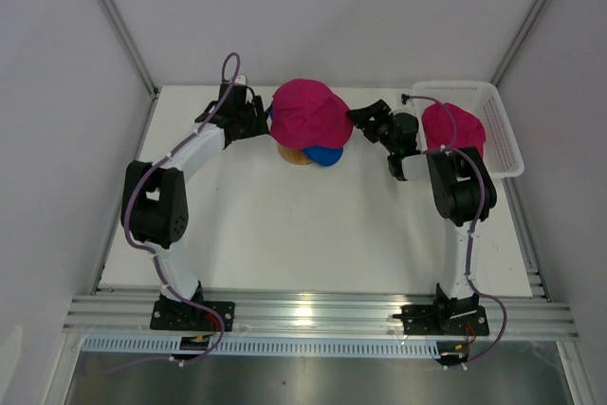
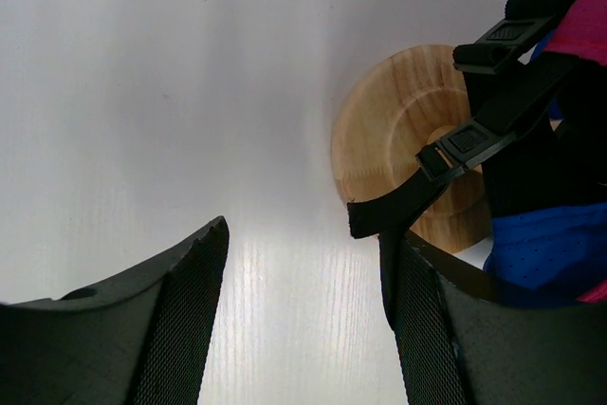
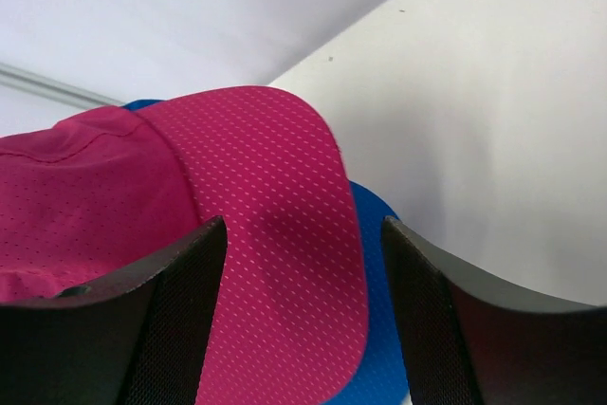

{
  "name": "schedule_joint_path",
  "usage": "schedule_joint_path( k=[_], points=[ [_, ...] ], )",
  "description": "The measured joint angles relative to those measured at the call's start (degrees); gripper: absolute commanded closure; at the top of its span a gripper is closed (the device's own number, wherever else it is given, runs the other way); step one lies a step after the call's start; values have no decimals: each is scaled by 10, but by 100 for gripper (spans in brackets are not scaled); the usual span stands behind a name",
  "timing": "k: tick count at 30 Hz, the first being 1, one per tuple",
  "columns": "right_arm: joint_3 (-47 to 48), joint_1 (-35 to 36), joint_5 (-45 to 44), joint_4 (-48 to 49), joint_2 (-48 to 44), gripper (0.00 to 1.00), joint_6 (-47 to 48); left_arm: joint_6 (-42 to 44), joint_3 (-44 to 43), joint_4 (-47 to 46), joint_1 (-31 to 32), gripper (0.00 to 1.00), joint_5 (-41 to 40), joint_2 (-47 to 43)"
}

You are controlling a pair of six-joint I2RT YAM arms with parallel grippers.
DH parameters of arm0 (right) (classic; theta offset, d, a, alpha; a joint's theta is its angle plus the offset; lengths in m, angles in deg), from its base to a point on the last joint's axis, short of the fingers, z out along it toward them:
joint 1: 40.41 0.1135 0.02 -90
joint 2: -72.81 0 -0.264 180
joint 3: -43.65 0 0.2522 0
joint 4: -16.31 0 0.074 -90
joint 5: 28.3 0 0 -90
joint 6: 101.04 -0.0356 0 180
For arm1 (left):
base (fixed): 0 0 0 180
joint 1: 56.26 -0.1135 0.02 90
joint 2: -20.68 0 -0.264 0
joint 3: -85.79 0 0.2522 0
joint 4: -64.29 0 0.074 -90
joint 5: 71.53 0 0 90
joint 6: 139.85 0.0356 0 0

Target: Stack the hats

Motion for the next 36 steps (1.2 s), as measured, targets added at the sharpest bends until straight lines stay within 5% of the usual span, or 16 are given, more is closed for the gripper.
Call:
schedule_joint_path(
  k=[9, 18, 21, 33, 36],
  points=[
    [29, 10, 22, 25, 39, 37, -8, -4, -15, 8, -4, 32, 8, 0],
    [34, -2, 49, 38, 63, 77, -43, -5, -33, 16, -7, 32, 13, 1],
    [30, -5, 53, 51, 63, 100, -49, -5, -44, 23, -7, 32, 14, 1],
    [-65, -1, 85, 91, 47, 100, -60, -2, -163, 49, -11, 31, 23, 38],
    [-81, 1, 89, 90, 32, 82, -60, 1, -216, 63, -12, 32, 31, 64]
  ],
)
